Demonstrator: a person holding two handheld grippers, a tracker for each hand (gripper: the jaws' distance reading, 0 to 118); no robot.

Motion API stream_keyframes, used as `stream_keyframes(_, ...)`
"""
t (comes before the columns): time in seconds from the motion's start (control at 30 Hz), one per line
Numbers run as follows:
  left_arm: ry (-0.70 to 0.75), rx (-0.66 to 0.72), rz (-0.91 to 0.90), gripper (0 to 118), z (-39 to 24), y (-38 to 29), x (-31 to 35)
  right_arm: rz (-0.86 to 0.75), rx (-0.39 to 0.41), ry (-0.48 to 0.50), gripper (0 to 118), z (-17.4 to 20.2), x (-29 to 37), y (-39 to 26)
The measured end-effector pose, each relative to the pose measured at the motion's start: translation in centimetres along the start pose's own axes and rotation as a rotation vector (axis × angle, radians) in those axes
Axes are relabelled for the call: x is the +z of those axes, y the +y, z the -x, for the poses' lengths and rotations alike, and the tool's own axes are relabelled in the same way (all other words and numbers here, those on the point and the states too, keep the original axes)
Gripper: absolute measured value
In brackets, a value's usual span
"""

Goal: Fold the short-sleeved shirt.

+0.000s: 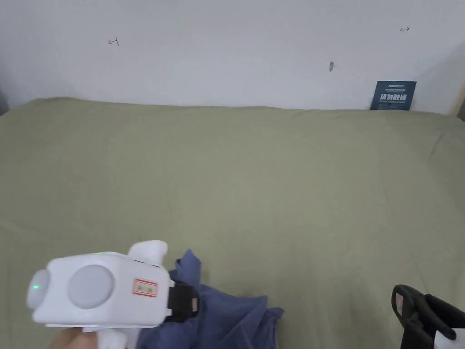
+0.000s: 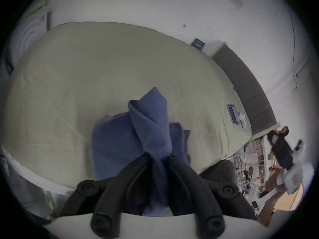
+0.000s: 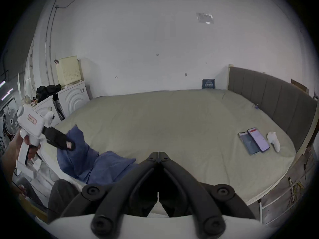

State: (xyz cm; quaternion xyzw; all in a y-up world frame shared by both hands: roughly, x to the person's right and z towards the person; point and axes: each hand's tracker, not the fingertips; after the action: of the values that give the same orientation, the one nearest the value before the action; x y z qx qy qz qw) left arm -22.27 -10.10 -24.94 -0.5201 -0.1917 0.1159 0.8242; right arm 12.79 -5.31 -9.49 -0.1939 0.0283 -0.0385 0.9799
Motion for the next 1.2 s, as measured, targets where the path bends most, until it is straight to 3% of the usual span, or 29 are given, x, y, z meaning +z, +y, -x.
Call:
stream_keyframes(0.13,0.008,-0.044,0.063,13,-2.8,0.0,-5.3,-0.053,0.042,-0.045,0,-0.2,0.7,1.1)
stream_keyframes(0.17,0.007,-0.044,0.071,18,-3.3,0.0,-6.9,-0.071,0.056,-0.061,0,-0.2,0.9,1.3)
stream_keyframes(0.2,0.009,-0.056,0.082,39,-3.5,-0.2,-8.0,-0.085,0.064,-0.068,0,-0.2,1.1,1.5)
stream_keyframes(0.23,-0.002,-0.074,0.085,85,-3.5,-0.4,-8.9,-0.099,0.068,-0.077,0,-0.3,1.3,1.6)
stream_keyframes(0.27,-0.031,-0.081,0.094,107,-3.9,-0.5,-9.7,-0.112,0.071,-0.084,0,-0.3,1.5,1.8)
stream_keyframes(0.4,-0.078,-0.042,0.071,108,-3.7,-0.9,-8.3,-0.129,0.065,-0.095,0,-0.7,1.9,2.4)
stream_keyframes(0.5,-0.15,0.015,-0.026,105,-1.7,-1.0,-4.6,-0.129,0.059,-0.095,0,-0.8,1.8,2.4)
stream_keyframes(0.53,-0.176,0.028,-0.049,89,-1.0,-0.9,-3.4,-0.128,0.057,-0.096,0,-0.8,1.7,2.3)
stream_keyframes(0.57,-0.206,0.03,-0.061,57,-0.1,-0.9,-2.5,-0.123,0.053,-0.091,0,-0.8,1.6,2.2)
stream_keyframes(0.6,-0.24,0.053,-0.067,13,0.9,-0.9,-2.1,-0.116,0.046,-0.085,0,-0.8,1.5,2.0)
stream_keyframes(0.63,-0.221,0.087,-0.092,0,1.8,-0.9,-1.7,-0.11,0.035,-0.078,0,-0.8,1.3,1.9)
stream_keyframes(0.77,-0.289,0.132,-0.022,0,3.4,-1.2,-3.5,-0.087,0.01,-0.069,0,-0.7,0.9,1.2)
stream_keyframes(0.93,-0.484,0.199,0.14,0,1.8,-4.4,-10.7,-0.066,0.012,-0.08,0,-0.5,1.2,0.7)
stream_keyframes(1.07,-0.379,0.148,0.205,0,0.8,-6.8,-14.6,-0.042,0.017,-0.087,0,-0.5,1.3,0.4)
stream_keyframes(1.2,-0.421,0.171,0.17,0,1.0,-6.1,-13.5,-0.006,0.023,-0.072,0,-0.2,0.6,-0.2)
